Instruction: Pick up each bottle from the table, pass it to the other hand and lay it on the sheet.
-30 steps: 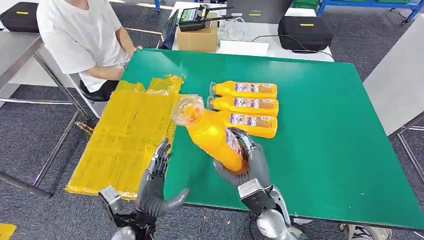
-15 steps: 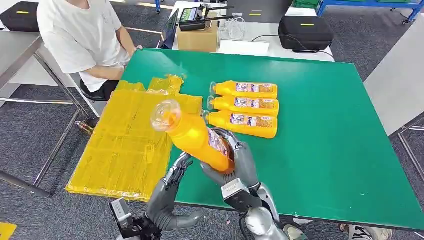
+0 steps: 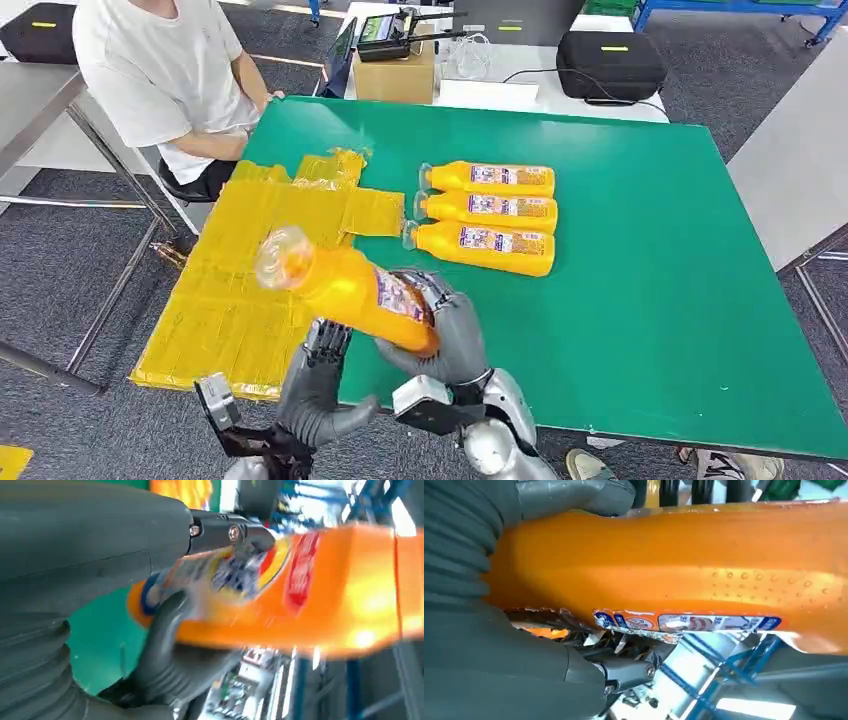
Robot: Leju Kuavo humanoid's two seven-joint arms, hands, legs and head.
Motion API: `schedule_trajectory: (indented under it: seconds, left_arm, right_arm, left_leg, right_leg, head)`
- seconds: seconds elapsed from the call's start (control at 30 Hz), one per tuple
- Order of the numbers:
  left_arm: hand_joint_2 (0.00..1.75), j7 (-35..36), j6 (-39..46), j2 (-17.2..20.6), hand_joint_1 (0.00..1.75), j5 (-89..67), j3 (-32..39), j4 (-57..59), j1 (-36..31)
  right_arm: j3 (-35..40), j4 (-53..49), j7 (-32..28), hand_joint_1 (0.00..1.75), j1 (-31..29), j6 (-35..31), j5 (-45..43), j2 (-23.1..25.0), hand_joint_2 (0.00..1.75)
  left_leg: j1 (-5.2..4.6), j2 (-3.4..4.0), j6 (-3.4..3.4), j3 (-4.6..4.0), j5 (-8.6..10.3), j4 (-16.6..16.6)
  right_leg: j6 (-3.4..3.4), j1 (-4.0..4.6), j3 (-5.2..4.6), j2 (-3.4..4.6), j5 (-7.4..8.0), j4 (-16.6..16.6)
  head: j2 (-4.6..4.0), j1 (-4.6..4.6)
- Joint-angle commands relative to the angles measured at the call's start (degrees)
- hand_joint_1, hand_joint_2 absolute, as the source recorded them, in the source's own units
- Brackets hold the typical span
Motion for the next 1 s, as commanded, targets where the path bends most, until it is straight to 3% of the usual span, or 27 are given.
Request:
schedule_trajectory:
  seconds: [0.03, 0.13, 0.23, 0.57, 0.6, 0.73, 0.77, 0.8, 0.83, 0.9, 0.93, 1.0]
  left_arm:
    - [1.75, 3.9, 3.3, -2.4, 0.0, 4.9, 4.7, 5.3, -4.0]
    - [1.75, 4.9, 9.3, -3.7, 0.0, 6.9, 6.5, 6.3, -4.9]
    - [1.75, 5.0, 9.9, -3.5, 0.0, 8.0, 6.5, 6.8, -5.5]
    - [1.75, -3.8, -3.7, -2.3, 0.0, 7.8, 2.8, -2.2, -4.4]
    - [1.75, -3.9, -4.1, -2.5, 0.0, 7.9, 3.0, -2.1, -4.3]
    - [1.75, -3.9, -4.1, -2.5, 0.0, 7.9, 3.0, -2.1, -4.3]
    - [1.75, -4.4, -4.7, -2.3, 0.02, 7.8, 3.0, -1.5, -4.5]
    - [1.75, -5.1, -5.2, -2.3, 1.54, 7.6, 3.1, -1.2, -4.6]
    - [1.75, -5.5, -6.0, -2.6, 1.75, 7.7, 3.3, -0.9, -4.7]
    - [1.75, -5.8, -7.3, -2.6, 1.75, 7.7, 3.1, -0.9, -4.9]
    - [1.75, -5.9, -7.6, -2.5, 1.75, 7.4, 2.9, -0.9, -5.0]
    - [1.75, -6.0, -8.0, -2.6, 1.75, 7.3, 2.7, -0.9, -5.0]
  right_arm:
    - [9.2, 4.4, -0.6, 1.75, 0.5, -4.6, 0.6, -1.6, 1.75]
    - [10.0, 3.3, -0.2, 1.75, 0.3, -5.8, -0.5, -2.3, 1.75]
    - [10.7, 3.6, 0.1, 1.75, 0.0, -5.5, -1.1, -2.4, 1.75]
    - [7.8, 8.4, 1.3, 1.75, -1.5, 0.7, -4.9, -1.1, 1.75]
    - [7.3, 8.4, 1.6, 1.38, -1.3, 1.6, -4.7, -1.1, 1.75]
    - [7.3, 8.4, 1.6, 1.38, -1.3, 1.6, -4.7, -1.1, 1.75]
    - [7.3, 8.4, 1.7, 0.44, -1.2, 1.7, -4.7, -1.0, 1.75]
    - [7.1, 8.4, 1.7, 0.0, -1.1, 1.9, -4.7, -0.9, 1.75]
    - [6.9, 8.5, 1.9, 0.0, -1.1, 2.9, -5.1, -0.7, 1.75]
    - [6.9, 8.7, 1.9, 0.0, -1.2, 3.7, -5.0, -0.6, 1.75]
    - [6.8, 8.7, 1.9, 0.0, -1.2, 3.9, -5.0, -0.5, 0.0]
    - [6.4, 8.5, 1.8, 0.0, -1.2, 3.5, -5.1, -0.4, 0.0]
  left_leg:
    - [-0.01, -0.1, 0.14, 0.18, 0.0, -0.2]
    - [0.02, -0.07, 0.22, 0.27, -0.01, -0.2]
    - [-0.01, -0.08, 0.1, 0.01, 0.02, -0.1]
    - [0.06, -0.07, 0.15, 0.06, -0.01, -0.1]
    - [0.05, -0.07, 0.18, 0.09, 0.0, -0.1]
    - [0.02, -0.1, 0.19, 0.15, 0.0, -0.2]
    - [0.03, -0.07, 0.14, 0.05, 0.0, -0.1]
    - [0.02, -0.1, 0.14, 0.06, 0.01, -0.1]
    - [0.02, -0.14, 0.19, 0.19, 0.01, -0.2]
    - [0.01, -0.11, 0.15, 0.13, 0.01, -0.2]
    - [0.03, -0.1, 0.16, 0.17, 0.01, -0.2]
    - [-0.01, -0.08, 0.09, -0.02, 0.01, -0.1]
  right_leg:
    - [-0.19, 0.03, 0.22, -0.07, -0.02, -0.2]
    - [-0.31, 0.09, 0.33, -0.02, 0.0, -0.3]
    - [-0.14, 0.02, 0.08, -0.06, 0.01, -0.1]
    - [-0.23, 0.11, 0.1, -0.04, 0.0, -0.1]
    - [-0.26, 0.1, 0.13, -0.04, 0.01, -0.2]
    - [-0.26, 0.07, 0.21, -0.06, 0.0, -0.2]
    - [-0.21, 0.07, 0.11, -0.05, 0.0, -0.1]
    - [-0.21, 0.06, 0.12, -0.08, 0.0, -0.1]
    - [-0.31, 0.08, 0.25, -0.11, -0.01, -0.2]
    - [-0.27, 0.07, 0.17, -0.08, -0.02, -0.2]
    - [-0.3, 0.09, 0.2, -0.06, -0.01, -0.2]
    - [-0.15, 0.02, 0.01, -0.07, -0.01, -0.1]
  head:
    - [0.0, 0.02]
    - [0.0, 0.0]
    - [0.0, 0.04]
    - [0.0, 0.0]
    - [0.0, -0.02]
    - [0.0, 0.02]
    - [0.0, 0.02]
    - [0.0, 0.02]
    - [0.0, 0.02]
    - [0.0, 0.02]
    - [0.0, 0.02]
    - [0.0, 0.02]
